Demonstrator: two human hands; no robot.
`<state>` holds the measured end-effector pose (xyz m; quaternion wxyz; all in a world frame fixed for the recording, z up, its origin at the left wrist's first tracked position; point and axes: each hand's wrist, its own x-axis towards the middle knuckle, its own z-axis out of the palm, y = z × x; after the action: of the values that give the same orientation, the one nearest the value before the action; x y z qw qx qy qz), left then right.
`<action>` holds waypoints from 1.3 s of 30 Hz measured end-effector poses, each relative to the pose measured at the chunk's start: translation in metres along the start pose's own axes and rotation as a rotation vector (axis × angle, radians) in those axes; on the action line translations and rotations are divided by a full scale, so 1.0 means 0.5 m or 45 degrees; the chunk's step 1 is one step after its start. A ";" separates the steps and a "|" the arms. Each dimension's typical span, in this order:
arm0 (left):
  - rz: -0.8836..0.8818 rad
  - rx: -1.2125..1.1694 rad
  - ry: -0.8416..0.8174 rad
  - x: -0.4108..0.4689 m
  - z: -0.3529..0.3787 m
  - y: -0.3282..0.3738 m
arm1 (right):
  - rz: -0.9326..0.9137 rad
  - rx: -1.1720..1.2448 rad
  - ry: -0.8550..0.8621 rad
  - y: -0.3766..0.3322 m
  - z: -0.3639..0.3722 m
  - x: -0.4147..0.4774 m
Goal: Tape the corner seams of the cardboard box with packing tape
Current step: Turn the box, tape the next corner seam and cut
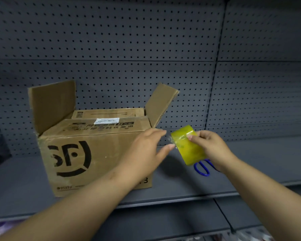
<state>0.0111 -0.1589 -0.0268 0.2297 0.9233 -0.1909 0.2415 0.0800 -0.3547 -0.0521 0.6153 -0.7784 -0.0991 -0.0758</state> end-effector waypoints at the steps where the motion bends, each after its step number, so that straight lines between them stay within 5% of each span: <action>1: 0.001 -0.045 -0.016 0.004 0.003 0.012 | -0.004 0.064 0.028 -0.017 0.000 -0.024; 6: 0.004 -0.217 -0.011 0.010 0.000 0.051 | -0.094 0.152 0.067 -0.091 0.013 -0.138; 12: 0.000 -0.577 0.246 -0.027 -0.051 0.059 | -0.204 0.140 0.100 -0.145 0.054 -0.214; 19: -0.030 -0.470 0.251 -0.051 -0.120 0.026 | -0.177 -0.034 -0.320 -0.142 0.098 -0.277; 22: -0.050 -0.427 0.250 -0.058 -0.144 0.010 | -0.251 -0.236 -0.269 -0.134 0.128 -0.298; 30: -0.126 -0.383 0.218 -0.064 -0.178 -0.006 | -0.372 -0.029 -0.059 -0.158 0.174 -0.322; 35: -0.202 -0.475 0.168 -0.068 -0.167 0.001 | -0.408 0.071 -0.118 -0.154 0.162 -0.325; 39: -0.408 -1.000 0.155 -0.053 -0.177 0.003 | -0.432 -0.016 -0.240 -0.127 0.142 -0.324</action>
<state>-0.0427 -0.1083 0.0285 0.6094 0.7677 -0.1084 0.1656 -0.0931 -0.2815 -0.0475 0.5768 -0.7580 -0.2855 -0.1057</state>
